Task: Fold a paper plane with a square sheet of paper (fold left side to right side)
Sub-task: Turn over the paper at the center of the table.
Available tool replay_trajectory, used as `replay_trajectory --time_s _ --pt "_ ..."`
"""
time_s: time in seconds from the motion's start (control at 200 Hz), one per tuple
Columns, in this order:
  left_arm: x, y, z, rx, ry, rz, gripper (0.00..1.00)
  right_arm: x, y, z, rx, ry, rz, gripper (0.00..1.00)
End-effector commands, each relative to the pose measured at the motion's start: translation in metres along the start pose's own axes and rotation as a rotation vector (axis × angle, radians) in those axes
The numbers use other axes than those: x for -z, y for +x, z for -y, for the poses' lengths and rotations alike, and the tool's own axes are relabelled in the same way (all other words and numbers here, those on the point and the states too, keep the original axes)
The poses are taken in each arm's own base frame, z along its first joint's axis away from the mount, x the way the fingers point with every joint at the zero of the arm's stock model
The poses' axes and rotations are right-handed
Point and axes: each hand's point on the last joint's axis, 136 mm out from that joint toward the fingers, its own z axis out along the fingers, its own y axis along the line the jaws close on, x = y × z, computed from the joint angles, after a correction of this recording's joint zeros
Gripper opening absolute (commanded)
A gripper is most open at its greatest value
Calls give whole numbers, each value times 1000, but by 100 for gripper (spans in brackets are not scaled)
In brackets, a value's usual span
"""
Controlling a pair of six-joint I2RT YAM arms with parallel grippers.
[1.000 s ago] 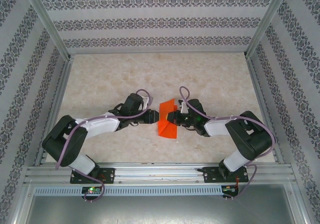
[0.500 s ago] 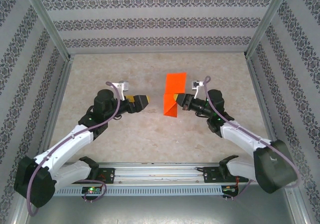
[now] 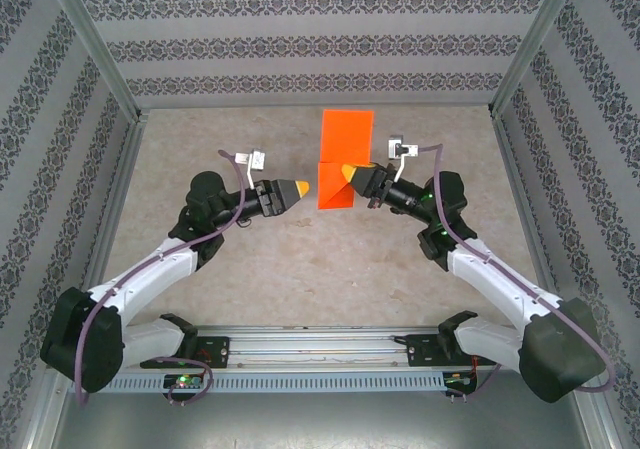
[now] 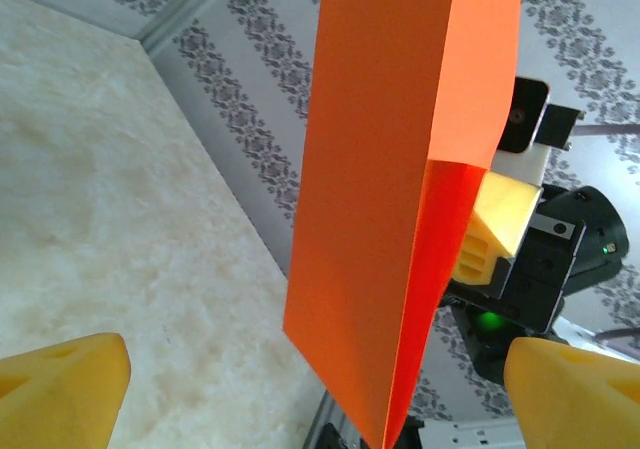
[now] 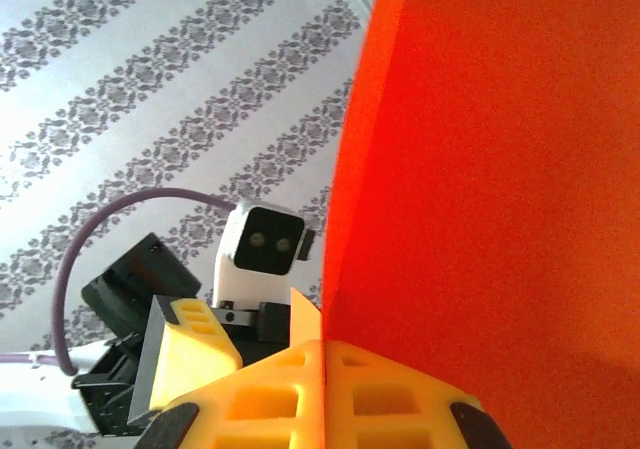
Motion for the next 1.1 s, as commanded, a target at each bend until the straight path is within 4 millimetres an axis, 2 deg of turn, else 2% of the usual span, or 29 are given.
replay_trajectory --time_s 0.0,0.15,0.265,0.5,0.67,0.854,1.094 --pt "-4 -11 46 -91 145 7 96 -9 -8 -20 38 -78 8 0" --pt "-9 -10 50 -87 173 -5 95 -19 -4 -26 24 -112 -14 0" --pt "-13 -10 54 -88 204 -15 88 -23 -2 -28 6 -131 -19 0" --pt "-16 -9 56 -73 239 -24 60 -27 6 -25 -20 -132 -34 0" --pt "-16 -7 48 -67 207 -23 38 -25 6 -21 -30 -117 -25 1" --pt "-13 -6 46 -71 181 -23 21 -22 7 -14 -43 -92 -16 6" --pt "-11 -2 39 -60 128 -32 0 -11 7 -6 -50 -47 -4 19"
